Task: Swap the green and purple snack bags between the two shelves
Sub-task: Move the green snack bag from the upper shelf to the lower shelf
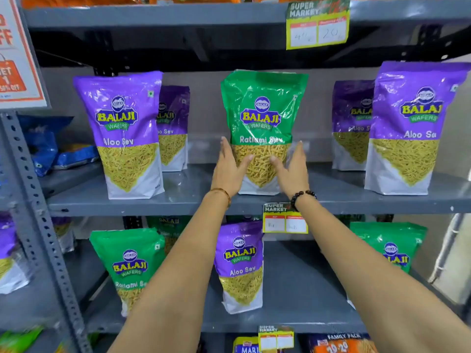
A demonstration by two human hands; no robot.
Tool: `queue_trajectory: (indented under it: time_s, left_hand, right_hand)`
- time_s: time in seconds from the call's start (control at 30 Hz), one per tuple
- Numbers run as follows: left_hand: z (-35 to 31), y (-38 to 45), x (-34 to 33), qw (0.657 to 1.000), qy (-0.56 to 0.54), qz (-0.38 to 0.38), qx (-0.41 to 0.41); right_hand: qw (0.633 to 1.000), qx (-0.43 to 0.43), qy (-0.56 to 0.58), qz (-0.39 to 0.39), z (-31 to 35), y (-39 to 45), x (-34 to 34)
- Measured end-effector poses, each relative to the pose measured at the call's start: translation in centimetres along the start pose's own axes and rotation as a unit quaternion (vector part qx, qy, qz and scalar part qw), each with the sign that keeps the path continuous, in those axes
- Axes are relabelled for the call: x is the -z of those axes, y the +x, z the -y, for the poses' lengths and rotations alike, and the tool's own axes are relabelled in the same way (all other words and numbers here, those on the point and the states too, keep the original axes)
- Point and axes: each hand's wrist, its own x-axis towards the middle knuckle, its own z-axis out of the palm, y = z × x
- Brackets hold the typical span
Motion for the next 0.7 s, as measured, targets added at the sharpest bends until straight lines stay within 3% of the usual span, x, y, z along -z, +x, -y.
queue_trajectory:
  time_s: [0.27,0.5,0.7]
  left_hand:
    - [-0.2,0.6,0.1,0.988,-0.13,-0.005,0.082]
    - [-0.2,0.0,1.4,0.986,-0.157,-0.027,0.056]
    - [-1.0,-2.3,3.3,0.972,-0.205,-0.115,0.004]
  right_hand:
    - [0.992,-0.037,0.12,0.003,0.0,0.7,0.4]
    - [0.99,-0.053,0.132,0.0,0.5,0.2,0.6]
    - [0.972,-0.042,0.232,0.008,2.8,-1.6,1.5]
